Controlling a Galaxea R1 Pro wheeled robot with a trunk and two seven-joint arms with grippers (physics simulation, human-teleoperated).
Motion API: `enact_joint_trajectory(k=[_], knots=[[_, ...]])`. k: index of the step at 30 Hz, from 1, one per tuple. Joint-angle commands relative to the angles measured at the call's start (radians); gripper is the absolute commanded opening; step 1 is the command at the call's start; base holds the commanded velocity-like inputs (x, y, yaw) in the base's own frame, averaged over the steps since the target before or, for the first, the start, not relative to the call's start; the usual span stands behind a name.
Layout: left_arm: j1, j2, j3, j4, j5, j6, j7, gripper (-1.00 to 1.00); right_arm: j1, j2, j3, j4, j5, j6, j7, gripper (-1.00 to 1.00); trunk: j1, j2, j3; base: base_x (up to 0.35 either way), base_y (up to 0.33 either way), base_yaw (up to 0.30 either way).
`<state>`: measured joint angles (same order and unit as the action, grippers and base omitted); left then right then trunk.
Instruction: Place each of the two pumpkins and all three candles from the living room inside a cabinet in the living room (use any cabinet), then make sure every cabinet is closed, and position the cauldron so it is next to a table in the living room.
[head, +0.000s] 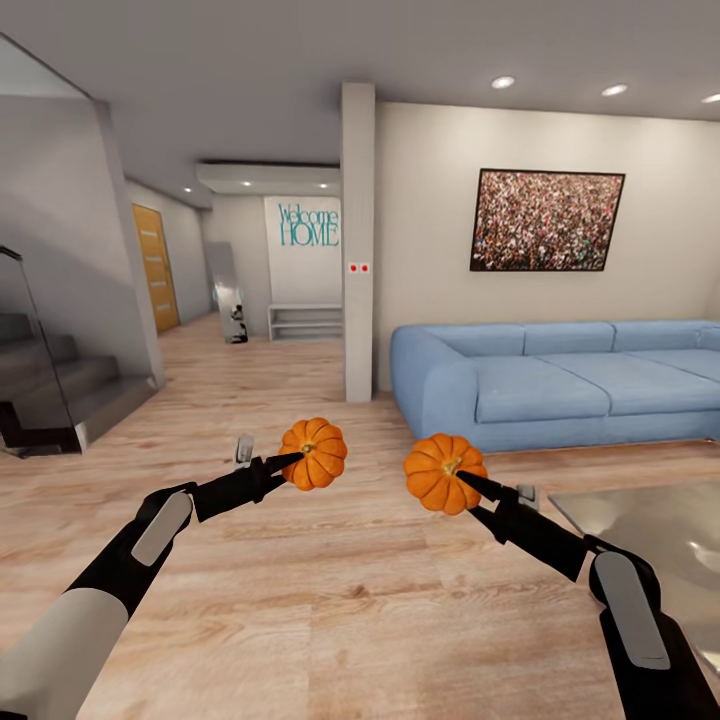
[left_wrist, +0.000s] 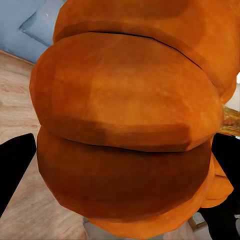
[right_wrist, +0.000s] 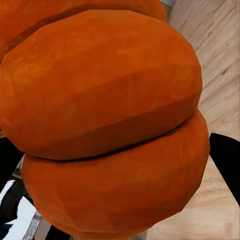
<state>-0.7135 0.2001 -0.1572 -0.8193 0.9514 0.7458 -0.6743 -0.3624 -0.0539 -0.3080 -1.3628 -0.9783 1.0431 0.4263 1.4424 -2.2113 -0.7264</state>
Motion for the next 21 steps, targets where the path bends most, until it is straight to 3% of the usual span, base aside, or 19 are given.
enact_joint_trajectory(k=[1,21], knots=[[-0.001,0.001,-0.002,0.0,0.007,0.006,0.001,-1.0,-0.001,0.0,-0.002,0.001,0.009,0.004,0.009,-1.0,-0.004,0.007,0.0,0.0,0.0,0.0],[-0.001,0.001,-0.002,0.0,0.007,0.006,0.001,-1.0,-0.001,0.0,-0.001,0.01,0.013,0.004,0.008,-1.0,-0.081,0.147,0.031,0.0,0.0,0.0]])
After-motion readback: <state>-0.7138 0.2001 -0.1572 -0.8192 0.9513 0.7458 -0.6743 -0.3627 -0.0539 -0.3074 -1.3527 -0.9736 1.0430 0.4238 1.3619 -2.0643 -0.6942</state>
